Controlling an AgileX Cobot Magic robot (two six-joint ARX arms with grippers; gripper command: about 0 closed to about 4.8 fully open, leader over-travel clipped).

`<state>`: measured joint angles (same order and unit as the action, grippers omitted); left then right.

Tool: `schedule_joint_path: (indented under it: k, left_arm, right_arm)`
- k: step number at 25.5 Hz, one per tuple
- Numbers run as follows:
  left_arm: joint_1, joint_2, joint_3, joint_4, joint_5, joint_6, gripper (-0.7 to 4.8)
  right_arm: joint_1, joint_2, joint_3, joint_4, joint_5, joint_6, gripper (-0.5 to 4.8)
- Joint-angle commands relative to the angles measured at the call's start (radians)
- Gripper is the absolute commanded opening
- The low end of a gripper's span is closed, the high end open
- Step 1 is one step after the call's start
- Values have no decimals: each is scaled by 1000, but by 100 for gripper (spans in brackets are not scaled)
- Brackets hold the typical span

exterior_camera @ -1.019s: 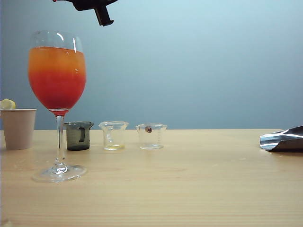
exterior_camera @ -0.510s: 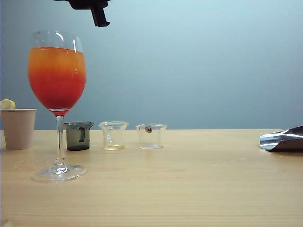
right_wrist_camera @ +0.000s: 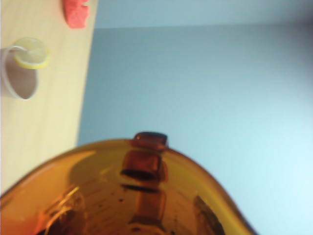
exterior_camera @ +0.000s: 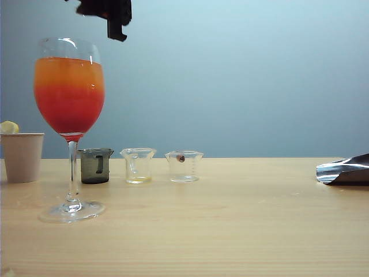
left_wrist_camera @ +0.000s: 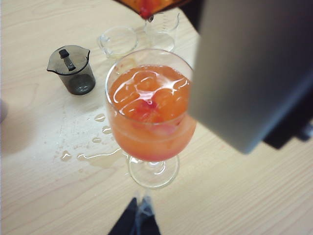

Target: Pick up the fourth measuring cup from the left, pour the grenadine inside into the goblet, and finally put the measuring cup back in its original place.

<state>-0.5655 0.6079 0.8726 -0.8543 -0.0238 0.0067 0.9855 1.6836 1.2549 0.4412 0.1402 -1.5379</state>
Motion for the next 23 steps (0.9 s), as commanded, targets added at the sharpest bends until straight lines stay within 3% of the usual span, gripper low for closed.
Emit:
schedule_joint_path:
  k: [1, 5, 7, 16, 18, 21, 23]
  left_arm:
    - [1, -1, 8, 18, -2, -7, -6]
    - [1, -5, 11, 18, -2, -7, -5]
    - [1, -5, 11, 18, -2, -7, -6]
    - [1, -5, 11, 19, -2, -15, -5]
    - [1, -4, 11, 27, -2, -30, -5]
    - [1, -4, 12, 50, -2, -47, -6]
    - [1, -4, 12, 63, -2, -47, -5]
  right_arm:
    - [3, -7, 7, -40, -3, 149, 228]
    - [3, -7, 7, -112, -8, 331, 227]
    - [-5, -14, 7, -127, -17, 459, 194]
    - [-86, -79, 7, -124, -187, 997, 188]
    - [-113, -96, 7, -124, -245, 1136, 188]
    - [-213, -130, 7, -122, -421, 1511, 188]
    - [-249, -134, 7, -119, -474, 1597, 188]
